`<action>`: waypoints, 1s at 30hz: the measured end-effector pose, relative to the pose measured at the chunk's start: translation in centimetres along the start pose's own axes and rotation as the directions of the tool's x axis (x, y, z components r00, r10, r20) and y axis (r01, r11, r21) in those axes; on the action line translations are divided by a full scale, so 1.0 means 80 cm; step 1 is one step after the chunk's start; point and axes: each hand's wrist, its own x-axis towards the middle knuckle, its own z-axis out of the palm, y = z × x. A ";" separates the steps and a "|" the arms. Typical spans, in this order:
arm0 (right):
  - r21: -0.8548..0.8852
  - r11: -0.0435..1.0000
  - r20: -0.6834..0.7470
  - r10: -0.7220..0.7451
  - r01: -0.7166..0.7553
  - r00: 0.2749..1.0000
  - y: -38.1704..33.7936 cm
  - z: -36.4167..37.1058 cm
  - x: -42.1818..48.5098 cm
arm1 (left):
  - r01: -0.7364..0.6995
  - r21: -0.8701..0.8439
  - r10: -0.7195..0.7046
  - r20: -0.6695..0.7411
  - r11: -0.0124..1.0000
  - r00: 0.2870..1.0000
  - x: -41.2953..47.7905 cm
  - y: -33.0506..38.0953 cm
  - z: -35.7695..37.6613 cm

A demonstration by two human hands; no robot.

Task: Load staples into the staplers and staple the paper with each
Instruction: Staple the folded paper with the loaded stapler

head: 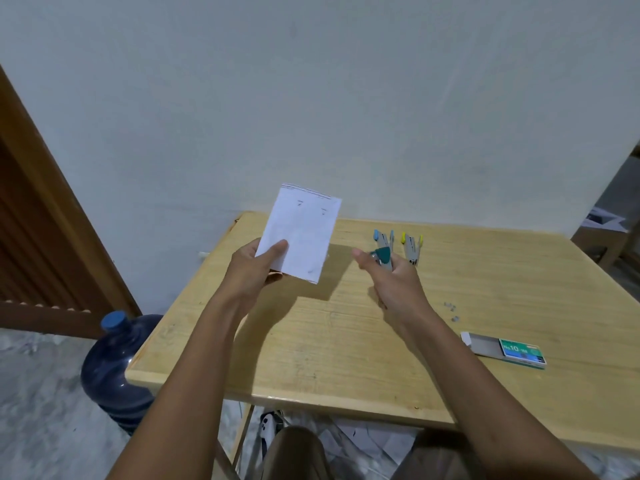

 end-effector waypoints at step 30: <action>0.215 0.976 0.058 0.027 -0.039 0.998 -0.011 0.021 -0.040 | 0.041 -0.401 -0.063 -0.041 0.915 0.997 -0.077 0.026 0.085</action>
